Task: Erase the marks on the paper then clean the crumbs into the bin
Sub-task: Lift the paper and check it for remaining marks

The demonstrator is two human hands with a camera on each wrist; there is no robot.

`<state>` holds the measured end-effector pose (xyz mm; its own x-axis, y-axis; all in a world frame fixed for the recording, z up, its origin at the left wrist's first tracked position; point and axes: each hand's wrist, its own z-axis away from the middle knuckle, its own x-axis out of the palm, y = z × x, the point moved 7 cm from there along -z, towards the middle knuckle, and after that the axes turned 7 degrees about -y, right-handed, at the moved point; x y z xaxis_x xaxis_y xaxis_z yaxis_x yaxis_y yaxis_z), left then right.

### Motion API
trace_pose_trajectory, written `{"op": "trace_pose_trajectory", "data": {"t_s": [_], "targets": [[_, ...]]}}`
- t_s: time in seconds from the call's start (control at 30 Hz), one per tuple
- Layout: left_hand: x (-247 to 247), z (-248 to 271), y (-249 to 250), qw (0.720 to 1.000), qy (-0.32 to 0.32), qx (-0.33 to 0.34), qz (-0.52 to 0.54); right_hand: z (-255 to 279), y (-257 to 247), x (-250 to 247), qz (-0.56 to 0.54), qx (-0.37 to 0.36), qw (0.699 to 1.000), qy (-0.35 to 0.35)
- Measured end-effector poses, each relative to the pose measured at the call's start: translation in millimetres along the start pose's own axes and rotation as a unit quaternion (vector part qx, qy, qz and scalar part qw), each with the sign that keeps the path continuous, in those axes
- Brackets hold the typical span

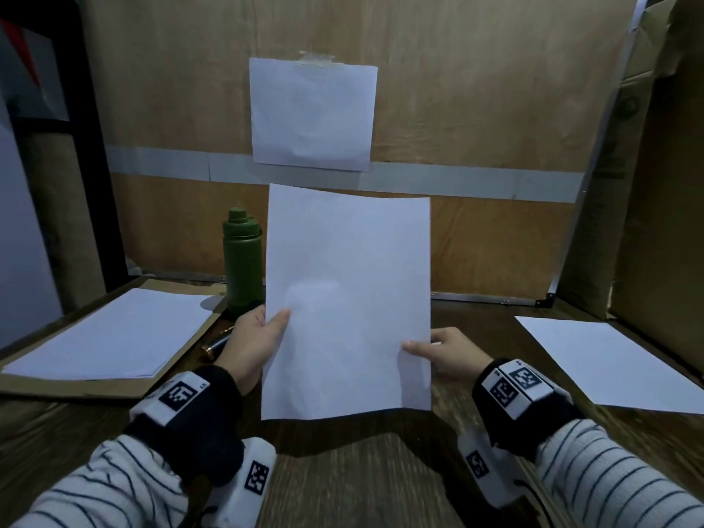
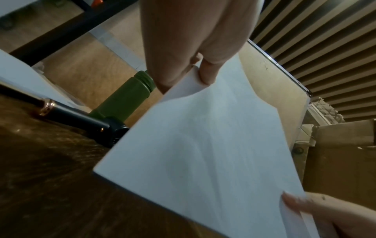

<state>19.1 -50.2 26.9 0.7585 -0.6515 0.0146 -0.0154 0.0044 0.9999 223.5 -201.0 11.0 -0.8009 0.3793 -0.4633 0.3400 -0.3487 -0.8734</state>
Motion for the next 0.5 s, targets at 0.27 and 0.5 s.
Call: {"op": "trace_pose_trajectory", "data": {"t_s": [0.27,0.5], "targets": [[2.1,-2.8,-9.5,1.000,0.009,0.017,0.010,4.4,16.7,6.1,-0.097,-0.011,0.995,-0.006],[13.8,-2.5,-4.8,0.999,-0.038,0.030,-0.002,32.6,-15.7,-32.4,-0.135,-0.156,0.938,0.279]]}}
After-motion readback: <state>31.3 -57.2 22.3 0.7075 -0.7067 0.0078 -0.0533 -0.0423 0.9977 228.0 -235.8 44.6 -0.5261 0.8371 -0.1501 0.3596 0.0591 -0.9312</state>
